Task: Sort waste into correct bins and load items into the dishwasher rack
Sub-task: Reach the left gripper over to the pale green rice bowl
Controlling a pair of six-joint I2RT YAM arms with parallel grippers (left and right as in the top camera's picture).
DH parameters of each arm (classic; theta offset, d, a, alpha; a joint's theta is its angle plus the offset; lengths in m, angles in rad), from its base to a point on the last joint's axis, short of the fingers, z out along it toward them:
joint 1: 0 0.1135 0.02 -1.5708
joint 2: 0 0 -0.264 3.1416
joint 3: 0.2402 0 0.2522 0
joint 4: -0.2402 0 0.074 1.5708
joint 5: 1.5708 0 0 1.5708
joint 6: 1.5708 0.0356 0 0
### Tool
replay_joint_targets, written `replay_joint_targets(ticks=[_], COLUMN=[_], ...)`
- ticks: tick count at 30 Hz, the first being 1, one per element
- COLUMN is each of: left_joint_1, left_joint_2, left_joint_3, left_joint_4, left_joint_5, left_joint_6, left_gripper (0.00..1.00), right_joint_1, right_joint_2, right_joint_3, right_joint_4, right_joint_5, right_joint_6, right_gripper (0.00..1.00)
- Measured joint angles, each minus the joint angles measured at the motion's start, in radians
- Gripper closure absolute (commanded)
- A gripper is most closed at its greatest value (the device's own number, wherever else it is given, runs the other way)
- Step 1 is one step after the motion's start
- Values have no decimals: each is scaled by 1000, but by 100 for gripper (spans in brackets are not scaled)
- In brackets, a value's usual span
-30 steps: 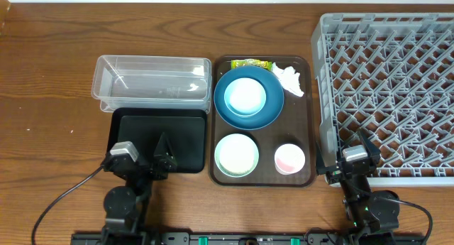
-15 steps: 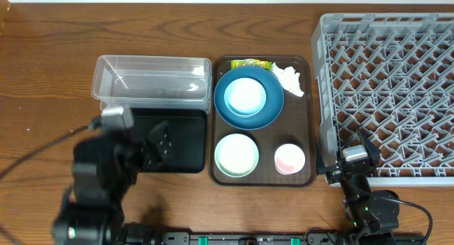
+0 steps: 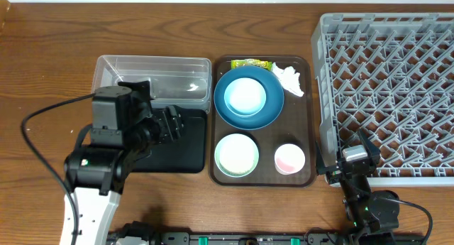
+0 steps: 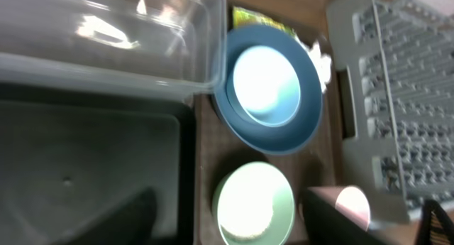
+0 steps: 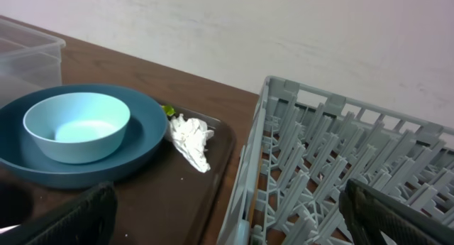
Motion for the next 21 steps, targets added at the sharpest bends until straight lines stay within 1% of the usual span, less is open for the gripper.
replay_joint_targets(ticks=[4, 9, 14, 16, 21], left_joint_1=[-82, -273, -476, -532, -631], left_joint_2=[28, 62, 138, 179, 304], left_joint_3=[0, 0, 0, 0, 0], left_joint_4=[-18, -39, -39, -35, 18], left_joint_5=[-8, -168, -350, -404, -483], left_joint_6=[-28, -116, -219, -254, -307], left_gripper=[50, 50, 50, 53, 66], right_joint_1=[0, 0, 0, 0, 0], right_joint_2=[0, 0, 0, 0, 0], right_joint_3=[0, 0, 0, 0, 0], right_joint_4=[0, 0, 0, 0, 0], right_joint_5=[0, 0, 0, 0, 0], right_joint_6=[0, 0, 0, 0, 0], right_gripper=[1, 1, 1, 1, 1])
